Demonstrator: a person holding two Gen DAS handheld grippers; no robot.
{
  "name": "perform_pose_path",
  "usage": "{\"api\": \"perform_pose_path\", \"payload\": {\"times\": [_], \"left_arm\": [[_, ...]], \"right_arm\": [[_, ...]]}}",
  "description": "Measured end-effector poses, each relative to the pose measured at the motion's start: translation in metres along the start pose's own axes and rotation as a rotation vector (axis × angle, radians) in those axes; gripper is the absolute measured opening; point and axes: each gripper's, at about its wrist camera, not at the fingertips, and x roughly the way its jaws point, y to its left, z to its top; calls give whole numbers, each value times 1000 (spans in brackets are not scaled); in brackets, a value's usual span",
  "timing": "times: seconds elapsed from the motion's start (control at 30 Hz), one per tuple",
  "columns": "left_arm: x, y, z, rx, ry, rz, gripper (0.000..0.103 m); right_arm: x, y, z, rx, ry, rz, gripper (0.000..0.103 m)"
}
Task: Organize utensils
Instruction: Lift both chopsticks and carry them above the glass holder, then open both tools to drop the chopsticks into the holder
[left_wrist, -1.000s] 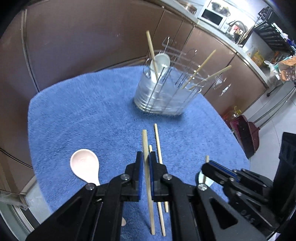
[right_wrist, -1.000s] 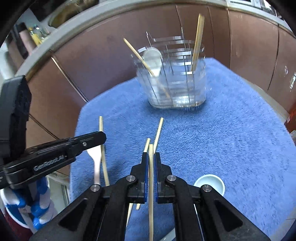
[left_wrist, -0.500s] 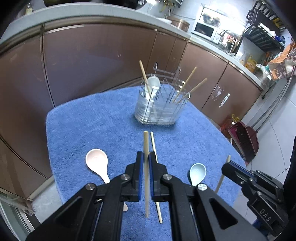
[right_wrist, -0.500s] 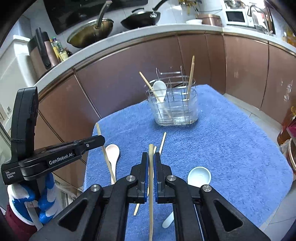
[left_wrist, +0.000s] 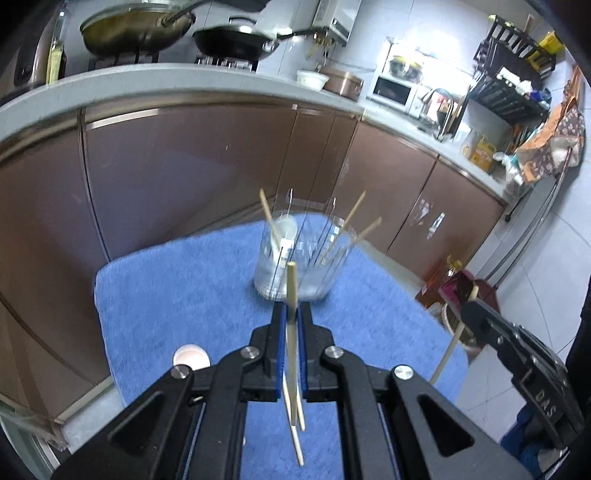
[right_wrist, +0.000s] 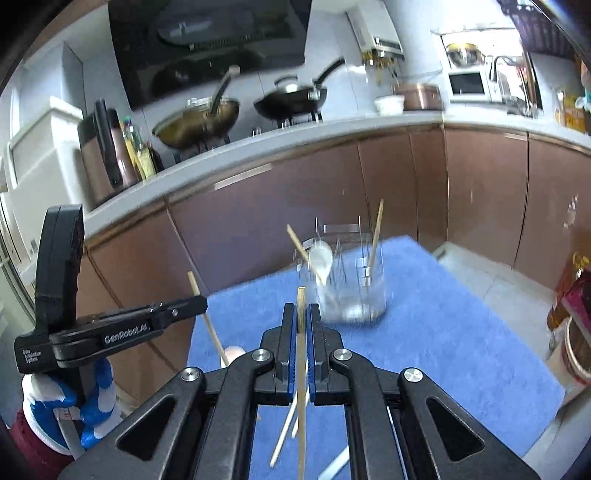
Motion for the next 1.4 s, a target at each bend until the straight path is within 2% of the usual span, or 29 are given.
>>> {"api": "perform_pose_path", "payload": {"times": [0.2, 0.33, 0.47, 0.57, 0.8, 1.03, 1.17, 1.27, 1.4], "left_arm": [[-18, -4, 55, 3, -122, -28, 5], [-17, -10, 93, 11, -221, -19, 5], [5, -11, 126, 6, -287, -17, 5], [34, -13, 139, 19, -301, 4, 5], [115, -14, 136, 27, -257, 21, 5], [168, -14, 110, 28, -243, 33, 6], [184, -14, 96, 22, -218, 42, 7], [185, -12, 89, 30, -211, 49, 8], [176, -8, 84, 17, -205, 45, 25]], "right_arm": [[-2, -2, 57, -10, -127, 2, 5], [12, 1, 100, -33, -211, 10, 5], [35, 0, 134, -57, -276, -11, 5], [61, -6, 150, -76, -307, -41, 5], [136, -27, 145, -101, -277, -106, 5], [183, -50, 111, -80, -222, -146, 5], [193, -58, 92, -67, -186, -152, 7], [188, -62, 85, -42, -182, -148, 23], [168, -63, 81, -17, -199, -138, 27]]}}
